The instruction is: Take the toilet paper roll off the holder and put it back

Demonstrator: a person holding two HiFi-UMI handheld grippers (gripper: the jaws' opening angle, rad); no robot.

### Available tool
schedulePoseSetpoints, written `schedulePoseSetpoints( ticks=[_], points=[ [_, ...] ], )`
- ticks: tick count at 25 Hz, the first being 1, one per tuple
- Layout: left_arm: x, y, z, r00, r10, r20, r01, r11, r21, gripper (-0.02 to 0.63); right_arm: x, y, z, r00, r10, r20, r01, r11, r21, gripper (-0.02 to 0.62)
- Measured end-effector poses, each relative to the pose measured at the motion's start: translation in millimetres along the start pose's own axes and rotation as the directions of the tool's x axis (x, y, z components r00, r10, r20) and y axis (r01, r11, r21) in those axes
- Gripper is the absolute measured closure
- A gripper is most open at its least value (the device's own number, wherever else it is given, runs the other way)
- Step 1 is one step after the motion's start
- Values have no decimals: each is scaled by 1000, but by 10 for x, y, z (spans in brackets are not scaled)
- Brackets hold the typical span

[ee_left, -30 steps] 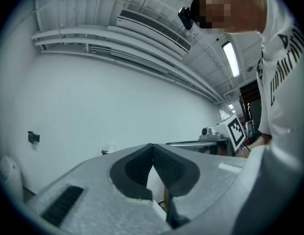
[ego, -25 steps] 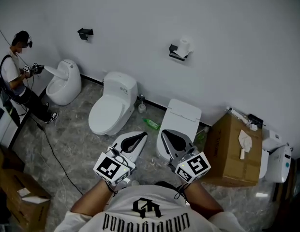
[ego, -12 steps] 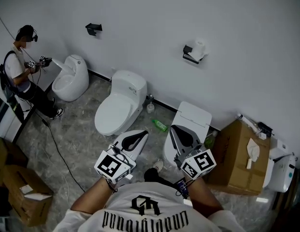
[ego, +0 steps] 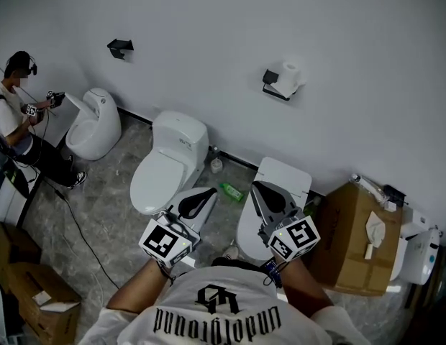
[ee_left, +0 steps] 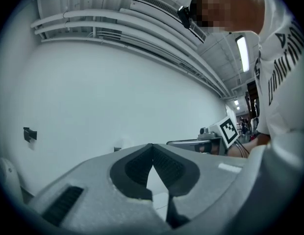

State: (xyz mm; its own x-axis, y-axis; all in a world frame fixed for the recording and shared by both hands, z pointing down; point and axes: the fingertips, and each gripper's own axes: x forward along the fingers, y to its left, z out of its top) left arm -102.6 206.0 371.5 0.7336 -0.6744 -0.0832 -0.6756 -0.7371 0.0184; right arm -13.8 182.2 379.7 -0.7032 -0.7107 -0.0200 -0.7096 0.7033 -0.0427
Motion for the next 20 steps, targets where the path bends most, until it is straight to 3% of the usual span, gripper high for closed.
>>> schedulePoseSetpoints(
  ticks=[9, 20],
  points=[
    [1005, 93, -77, 997, -83, -5, 82, 996, -27, 592, 38, -823, 168, 999, -38, -4, 38, 999, -17, 581],
    [1876, 333, -113, 981, -196, -15, 195, 980, -39, 592, 75, -1503, 209, 986, -166, -6, 166, 986, -9, 581]
  ],
)
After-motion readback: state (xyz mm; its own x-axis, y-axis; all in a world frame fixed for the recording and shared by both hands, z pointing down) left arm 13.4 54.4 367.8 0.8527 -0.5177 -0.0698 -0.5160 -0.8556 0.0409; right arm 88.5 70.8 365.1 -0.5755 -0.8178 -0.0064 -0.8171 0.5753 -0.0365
